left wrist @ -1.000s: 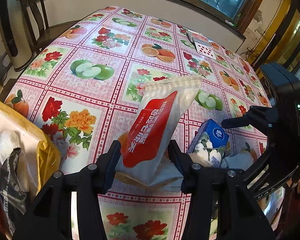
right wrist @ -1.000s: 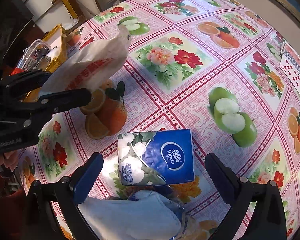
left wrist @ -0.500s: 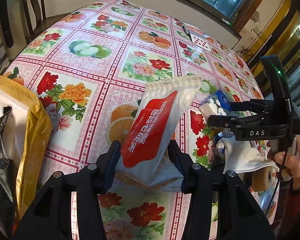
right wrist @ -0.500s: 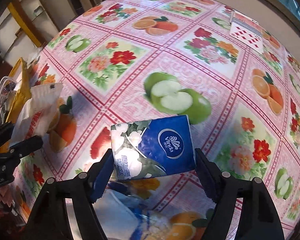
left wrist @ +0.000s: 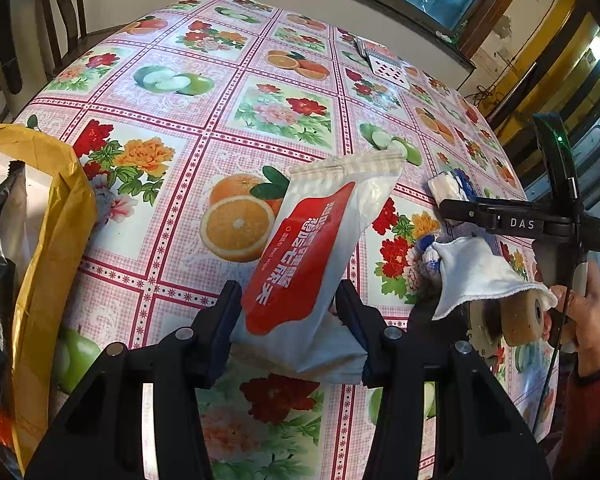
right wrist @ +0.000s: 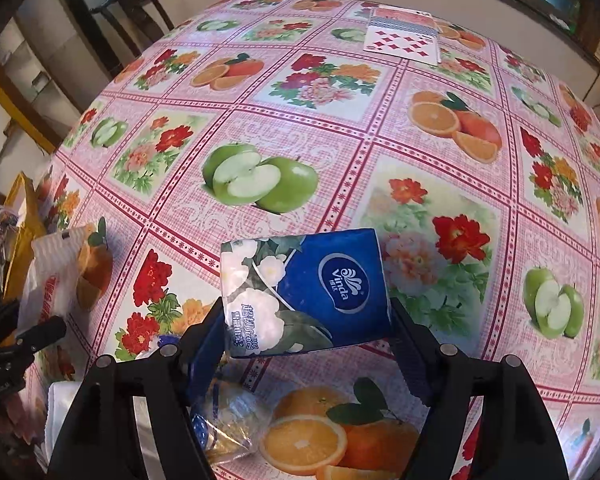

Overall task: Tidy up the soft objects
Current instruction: 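Lift the snack bag with left tool while right tool lifts the tissue pack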

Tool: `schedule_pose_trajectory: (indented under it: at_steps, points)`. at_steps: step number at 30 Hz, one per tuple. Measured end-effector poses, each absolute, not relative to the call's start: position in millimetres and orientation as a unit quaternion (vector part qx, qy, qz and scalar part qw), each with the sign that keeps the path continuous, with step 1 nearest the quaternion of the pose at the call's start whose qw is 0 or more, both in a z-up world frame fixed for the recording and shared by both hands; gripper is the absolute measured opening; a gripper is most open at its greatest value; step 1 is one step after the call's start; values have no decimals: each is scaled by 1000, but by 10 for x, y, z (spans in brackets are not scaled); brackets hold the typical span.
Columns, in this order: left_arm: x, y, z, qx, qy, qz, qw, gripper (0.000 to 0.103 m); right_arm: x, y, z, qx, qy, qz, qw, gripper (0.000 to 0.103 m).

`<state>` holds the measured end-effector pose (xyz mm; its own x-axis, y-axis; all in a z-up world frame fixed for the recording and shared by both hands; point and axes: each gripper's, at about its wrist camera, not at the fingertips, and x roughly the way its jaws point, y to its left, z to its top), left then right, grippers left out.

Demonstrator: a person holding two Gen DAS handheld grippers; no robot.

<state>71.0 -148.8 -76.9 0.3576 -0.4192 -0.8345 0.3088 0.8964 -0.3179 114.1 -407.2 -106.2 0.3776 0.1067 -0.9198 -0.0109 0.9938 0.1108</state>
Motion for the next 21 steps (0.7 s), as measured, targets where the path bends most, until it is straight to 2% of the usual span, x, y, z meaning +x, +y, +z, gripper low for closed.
schedule_pose_trajectory:
  at_steps: [8, 21]
  points:
    - [467, -1543, -712, -34, 502, -228, 834, 47, 803, -4269, -903, 83, 534, 21, 841, 77]
    - [-131, -1483, -497, 32, 414, -188, 890, 47, 53, -3929, -144, 86, 466, 64, 878, 77]
